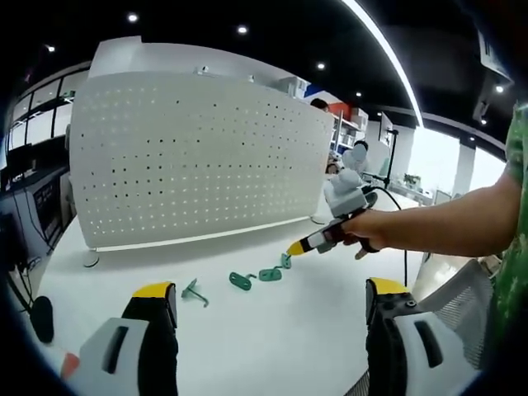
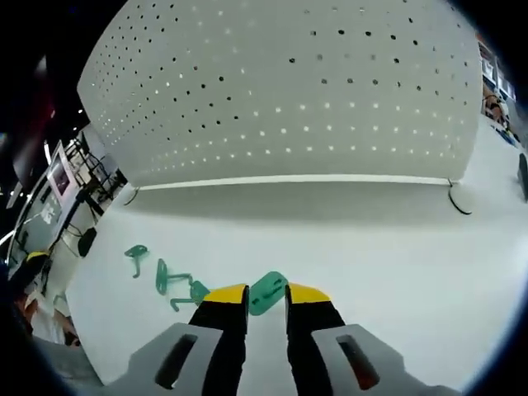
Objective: Insert the hook assembly into the mounting plate slot until the hook locks in place.
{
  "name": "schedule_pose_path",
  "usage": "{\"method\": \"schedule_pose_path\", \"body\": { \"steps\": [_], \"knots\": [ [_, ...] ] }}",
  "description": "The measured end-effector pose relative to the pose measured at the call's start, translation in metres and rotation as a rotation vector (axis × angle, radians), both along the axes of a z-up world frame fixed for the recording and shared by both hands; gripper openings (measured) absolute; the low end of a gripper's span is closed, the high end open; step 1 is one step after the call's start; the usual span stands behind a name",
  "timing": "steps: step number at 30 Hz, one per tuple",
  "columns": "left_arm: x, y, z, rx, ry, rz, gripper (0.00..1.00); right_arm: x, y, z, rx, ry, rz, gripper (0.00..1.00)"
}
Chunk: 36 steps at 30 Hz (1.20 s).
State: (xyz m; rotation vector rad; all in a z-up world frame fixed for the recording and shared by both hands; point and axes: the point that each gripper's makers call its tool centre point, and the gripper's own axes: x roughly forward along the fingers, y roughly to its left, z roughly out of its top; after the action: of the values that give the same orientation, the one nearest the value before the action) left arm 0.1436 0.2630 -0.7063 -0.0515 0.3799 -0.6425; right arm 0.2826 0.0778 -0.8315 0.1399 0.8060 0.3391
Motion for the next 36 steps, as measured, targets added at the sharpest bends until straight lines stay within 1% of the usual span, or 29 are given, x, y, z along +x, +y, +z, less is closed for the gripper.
{"method": "schedule_pose_path", "body": {
  "steps": [36],
  "knots": [
    [0.0030,0.0014,-0.0035,0.001,0.007,0.008,0.97,0.0006,-0.0032,-0.0094,0.004,0.016,0.001,0.04]
  ]
}}
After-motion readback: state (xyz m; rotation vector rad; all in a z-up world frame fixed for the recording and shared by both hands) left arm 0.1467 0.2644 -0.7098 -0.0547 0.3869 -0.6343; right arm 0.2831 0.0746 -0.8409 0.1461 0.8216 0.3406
